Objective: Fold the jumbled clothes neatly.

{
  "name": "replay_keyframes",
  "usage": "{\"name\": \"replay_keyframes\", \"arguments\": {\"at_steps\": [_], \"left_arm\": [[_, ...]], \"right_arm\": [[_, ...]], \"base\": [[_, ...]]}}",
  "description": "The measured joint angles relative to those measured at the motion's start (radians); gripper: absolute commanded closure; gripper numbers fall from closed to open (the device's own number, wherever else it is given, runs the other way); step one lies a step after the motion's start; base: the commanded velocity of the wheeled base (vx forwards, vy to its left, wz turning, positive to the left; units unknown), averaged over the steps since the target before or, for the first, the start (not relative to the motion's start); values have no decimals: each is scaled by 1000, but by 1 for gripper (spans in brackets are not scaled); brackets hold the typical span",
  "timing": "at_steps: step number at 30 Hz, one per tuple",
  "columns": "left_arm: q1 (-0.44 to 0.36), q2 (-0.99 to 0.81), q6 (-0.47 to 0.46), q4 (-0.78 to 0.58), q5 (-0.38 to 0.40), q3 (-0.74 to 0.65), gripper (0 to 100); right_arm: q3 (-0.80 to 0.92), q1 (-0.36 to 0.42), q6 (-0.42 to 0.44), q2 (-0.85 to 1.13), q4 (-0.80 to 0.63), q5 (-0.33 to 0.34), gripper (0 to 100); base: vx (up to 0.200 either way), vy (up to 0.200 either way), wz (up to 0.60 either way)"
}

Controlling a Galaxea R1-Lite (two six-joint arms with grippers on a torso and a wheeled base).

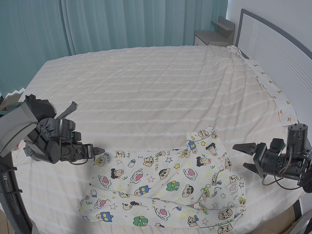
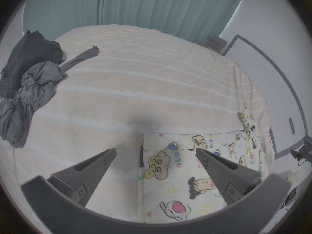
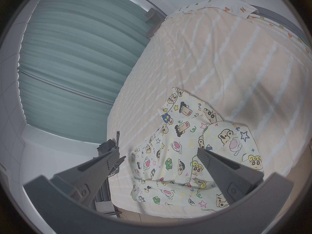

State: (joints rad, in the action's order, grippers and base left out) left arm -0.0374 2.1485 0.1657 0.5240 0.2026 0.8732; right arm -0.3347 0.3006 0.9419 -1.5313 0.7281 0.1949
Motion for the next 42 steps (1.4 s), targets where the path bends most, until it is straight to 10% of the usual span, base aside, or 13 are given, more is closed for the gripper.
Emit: {"name": "replay_keyframes", "arguments": {"at_steps": [18, 19, 31, 42], "left_arm": [[-58, 180, 61, -23, 34, 161, 0], [-60, 182, 62, -22, 34, 164, 100], [-64, 186, 94, -20, 29, 168, 100], [-62, 161, 120, -18, 5, 163, 100]], "right_arm": [[7, 11, 1, -11, 0, 5, 0], [7, 10, 1, -13, 0, 6, 0], [-101, -63, -95, -143, 4, 20, 0], [-554, -155, -272, -427, -297, 19, 0]], "base": [[0, 0, 0], [0, 0, 0], [0, 0, 0], [0, 0, 0]]}}
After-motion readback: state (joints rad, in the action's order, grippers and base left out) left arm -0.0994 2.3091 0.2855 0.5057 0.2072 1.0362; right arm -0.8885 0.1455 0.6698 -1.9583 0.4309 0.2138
